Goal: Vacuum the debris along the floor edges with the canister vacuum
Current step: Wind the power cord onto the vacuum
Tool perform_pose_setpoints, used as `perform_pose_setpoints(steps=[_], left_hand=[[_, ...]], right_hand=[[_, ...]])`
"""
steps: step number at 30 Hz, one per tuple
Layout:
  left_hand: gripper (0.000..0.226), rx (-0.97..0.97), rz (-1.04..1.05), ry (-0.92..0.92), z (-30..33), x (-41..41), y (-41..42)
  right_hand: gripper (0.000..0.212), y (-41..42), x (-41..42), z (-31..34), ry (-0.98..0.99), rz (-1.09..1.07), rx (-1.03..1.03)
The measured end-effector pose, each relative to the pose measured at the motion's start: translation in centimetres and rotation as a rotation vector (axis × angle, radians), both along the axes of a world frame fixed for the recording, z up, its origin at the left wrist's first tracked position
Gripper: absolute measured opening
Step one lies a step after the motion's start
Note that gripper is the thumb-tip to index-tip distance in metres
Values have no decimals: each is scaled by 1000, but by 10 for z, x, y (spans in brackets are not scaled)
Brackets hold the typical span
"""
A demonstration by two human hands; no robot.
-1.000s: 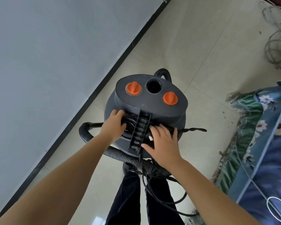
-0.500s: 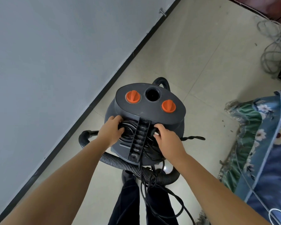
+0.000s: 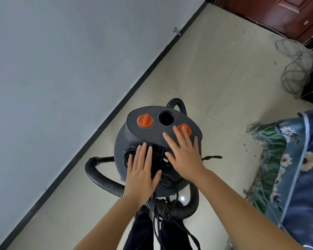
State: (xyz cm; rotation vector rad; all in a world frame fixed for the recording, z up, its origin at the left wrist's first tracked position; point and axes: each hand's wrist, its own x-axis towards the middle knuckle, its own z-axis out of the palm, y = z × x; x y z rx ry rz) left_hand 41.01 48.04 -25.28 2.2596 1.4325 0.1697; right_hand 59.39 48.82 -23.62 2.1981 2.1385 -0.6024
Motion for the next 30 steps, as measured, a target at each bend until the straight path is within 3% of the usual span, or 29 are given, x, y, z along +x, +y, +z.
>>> perform_pose_setpoints(steps=[8, 13, 30], left_hand=[[61, 6, 50, -131, -28, 19, 7], [64, 46, 83, -76, -28, 48, 35], [55, 79, -343, -108, -37, 171, 199]], right_hand=[[70, 8, 11, -27, -103, 46, 151], [65, 36, 30, -27, -95, 26, 138], [56, 137, 153, -34, -104, -315, 40]])
